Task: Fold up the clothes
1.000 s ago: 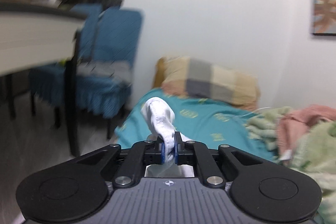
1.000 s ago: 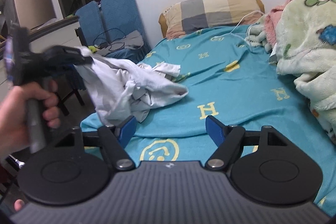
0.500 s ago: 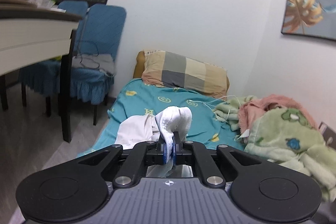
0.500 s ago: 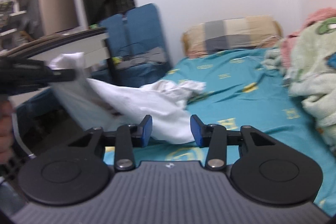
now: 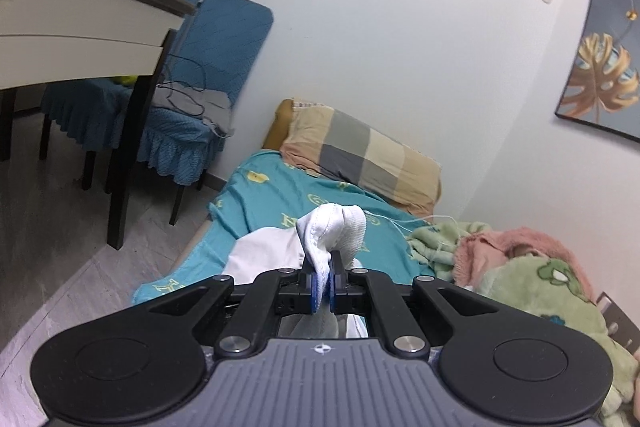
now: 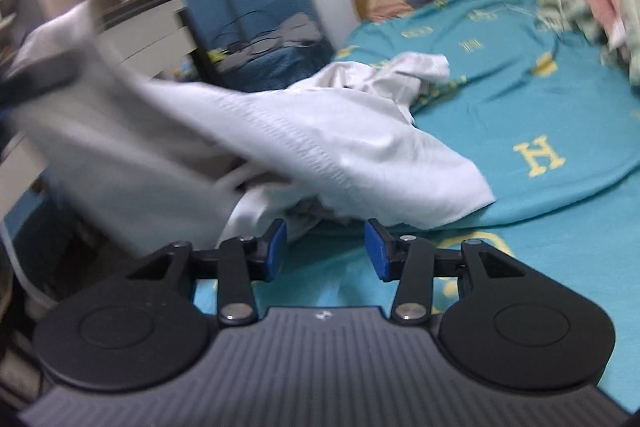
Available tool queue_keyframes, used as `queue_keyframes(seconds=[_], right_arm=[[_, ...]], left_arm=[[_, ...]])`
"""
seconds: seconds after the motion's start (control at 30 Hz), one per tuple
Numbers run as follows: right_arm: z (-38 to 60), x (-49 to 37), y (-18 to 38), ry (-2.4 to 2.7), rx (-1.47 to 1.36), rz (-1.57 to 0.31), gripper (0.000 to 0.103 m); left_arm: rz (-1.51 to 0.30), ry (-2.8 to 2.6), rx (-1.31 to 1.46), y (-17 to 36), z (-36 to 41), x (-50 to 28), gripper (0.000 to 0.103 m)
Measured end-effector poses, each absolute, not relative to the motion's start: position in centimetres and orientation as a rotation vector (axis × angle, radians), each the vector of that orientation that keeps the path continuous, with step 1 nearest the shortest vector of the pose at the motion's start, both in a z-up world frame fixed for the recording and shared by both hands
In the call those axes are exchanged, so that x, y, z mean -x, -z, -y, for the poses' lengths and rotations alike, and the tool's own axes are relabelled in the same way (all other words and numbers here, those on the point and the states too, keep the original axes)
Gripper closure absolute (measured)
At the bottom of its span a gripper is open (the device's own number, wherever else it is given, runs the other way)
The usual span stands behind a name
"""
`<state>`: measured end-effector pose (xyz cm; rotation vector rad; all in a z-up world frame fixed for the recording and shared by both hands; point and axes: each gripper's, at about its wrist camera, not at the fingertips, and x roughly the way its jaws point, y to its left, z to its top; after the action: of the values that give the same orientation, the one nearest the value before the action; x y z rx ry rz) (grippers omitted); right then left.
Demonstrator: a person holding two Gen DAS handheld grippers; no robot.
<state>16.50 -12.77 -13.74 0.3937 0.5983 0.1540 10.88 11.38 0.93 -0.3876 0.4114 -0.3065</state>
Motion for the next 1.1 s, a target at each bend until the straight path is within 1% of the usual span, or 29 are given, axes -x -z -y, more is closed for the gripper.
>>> queue_keyframes(seconds=[0.1,0.17,0.2,0.23,0.3,0.37,0.4,0.57,0.7,0.77,0.8,0.83,0.87,0.9,0.97,1.0,1.07,1.1], right_arm=[[13.4,-18.5,14.4,-0.085,-0.463,-0.586,0.055],[14.1,-19.7,14.7,-0.04,-0.507,-0.581,0.057],[14.6,-20.2,14.7,-0.018,-0.525,-0.581,0.061],[15.1,-20.4,14.7,-0.003,-0.537,-0.576,0.076],[16.2,-20.3,13.9,0.003,-0.528,-0.556,0.081],[17.2,-19.5,12.6,-0.019,-0.492,-0.542,0.094],[17.7,-19.1,11.9,-0.031,-0.472,-0.539,0.096],[21.4,-16.3,7.9,-0.091,-0.434,-0.527,0.096],[23.6,-13.9,5.4,-0.163,-0.428,-0.554,0.096],[24.4,-12.8,5.3,-0.195,-0.436,-0.567,0.096],[24.8,-12.2,5.5,-0.209,-0.445,-0.573,0.096],[25.2,-11.8,5.9,-0.22,-0.458,-0.581,0.096],[25.6,-11.6,6.8,-0.22,-0.485,-0.596,0.096],[26.0,-11.4,7.7,-0.22,-0.511,-0.612,0.096],[26.6,-11.4,9.3,-0.223,-0.57,-0.65,0.096],[26.6,-11.6,9.5,-0.229,-0.579,-0.657,0.096],[26.8,-11.8,9.7,-0.241,-0.597,-0.667,0.096],[26.7,-12.0,9.5,-0.256,-0.603,-0.66,0.096]], left_arm=[[-0.421,0.288,0.398,-0.3,-11.8,-11.7,0.097],[-0.443,0.279,0.396,0.2,-11.8,-12.6,0.097],[-0.458,0.273,0.393,0.5,-11.8,-13.0,0.097],[-0.474,0.266,0.386,0.7,-11.7,-13.3,0.097],[-0.506,0.264,0.362,1.1,-11.4,-14.0,0.097],[-0.527,0.282,0.328,1.3,-10.8,-14.3,0.097],[-0.53,0.296,0.303,1.4,-10.3,-14.1,0.097],[-0.544,0.338,0.161,1.6,-7.7,-12.4,0.095],[-0.636,0.348,0.056,2.8,-6.1,-11.1,0.09],[-0.675,0.335,-0.008,3.2,-5.1,-10.4,0.082],[-0.683,0.327,-0.042,3.3,-4.7,-10.0,0.08],[-0.688,0.32,-0.071,3.4,-4.3,-9.7,0.075],[-0.692,0.312,-0.1,3.4,-3.9,-9.3,0.067],[-0.696,0.305,-0.129,3.5,-3.5,-8.9,0.065],[-0.707,0.297,-0.161,3.5,-2.8,-8.2,0.053],[-0.711,0.3,-0.172,3.5,-2.5,-7.6,0.049],[-0.693,0.307,-0.208,3.5,-1.7,-6.4,0.037],[-0.679,0.311,-0.228,3.5,-1.3,-5.8,0.033]])
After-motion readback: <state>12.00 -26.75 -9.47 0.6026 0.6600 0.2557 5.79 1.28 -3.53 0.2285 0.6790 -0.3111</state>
